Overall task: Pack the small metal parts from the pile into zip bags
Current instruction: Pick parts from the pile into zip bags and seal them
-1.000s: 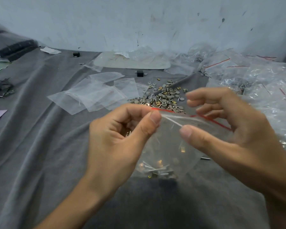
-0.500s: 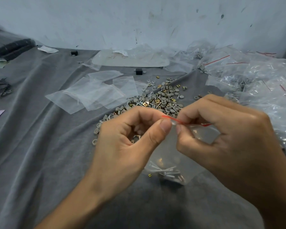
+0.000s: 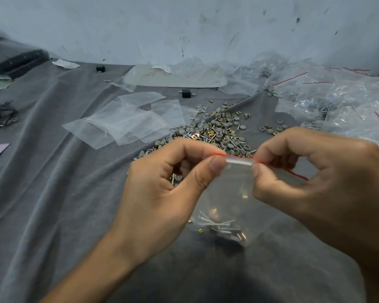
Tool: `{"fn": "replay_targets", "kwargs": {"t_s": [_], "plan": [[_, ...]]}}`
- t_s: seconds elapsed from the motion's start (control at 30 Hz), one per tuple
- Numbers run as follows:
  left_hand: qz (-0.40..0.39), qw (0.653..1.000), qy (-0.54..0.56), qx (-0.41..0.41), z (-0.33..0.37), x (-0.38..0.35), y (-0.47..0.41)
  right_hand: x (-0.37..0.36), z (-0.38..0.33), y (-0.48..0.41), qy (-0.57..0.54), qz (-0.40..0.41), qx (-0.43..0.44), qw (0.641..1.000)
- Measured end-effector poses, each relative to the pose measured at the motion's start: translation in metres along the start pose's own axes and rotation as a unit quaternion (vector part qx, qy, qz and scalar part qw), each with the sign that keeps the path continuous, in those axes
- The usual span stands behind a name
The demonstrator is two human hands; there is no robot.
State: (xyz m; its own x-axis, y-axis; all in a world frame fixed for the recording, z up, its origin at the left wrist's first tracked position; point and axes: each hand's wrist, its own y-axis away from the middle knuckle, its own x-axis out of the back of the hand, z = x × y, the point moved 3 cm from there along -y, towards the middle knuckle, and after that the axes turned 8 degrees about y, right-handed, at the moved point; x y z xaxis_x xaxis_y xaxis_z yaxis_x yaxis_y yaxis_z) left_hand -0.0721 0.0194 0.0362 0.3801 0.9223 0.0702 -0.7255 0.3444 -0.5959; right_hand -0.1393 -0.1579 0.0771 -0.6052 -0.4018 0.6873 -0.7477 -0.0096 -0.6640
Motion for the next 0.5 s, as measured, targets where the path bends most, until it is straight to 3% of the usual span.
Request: {"fn": "replay_targets", "kwargs": {"t_s": [0.2,0.33,0.5], "plan": [[0.030,0.999,0.019,-0.004,0.005,0.010,-0.005,0.014,0.018,0.002,-0.001,0.015,-0.038,0.999],[0.050,0.998,0.041,0.016,0.007,0.011,-0.009,0.018,0.033,0.003,-0.060,0.017,-0.063,0.996],[0.066,0.998,0.017,0.005,0.003,0.020,-0.012,0.019,0.033,0.003,-0.070,0.033,-0.048,0.996]]}}
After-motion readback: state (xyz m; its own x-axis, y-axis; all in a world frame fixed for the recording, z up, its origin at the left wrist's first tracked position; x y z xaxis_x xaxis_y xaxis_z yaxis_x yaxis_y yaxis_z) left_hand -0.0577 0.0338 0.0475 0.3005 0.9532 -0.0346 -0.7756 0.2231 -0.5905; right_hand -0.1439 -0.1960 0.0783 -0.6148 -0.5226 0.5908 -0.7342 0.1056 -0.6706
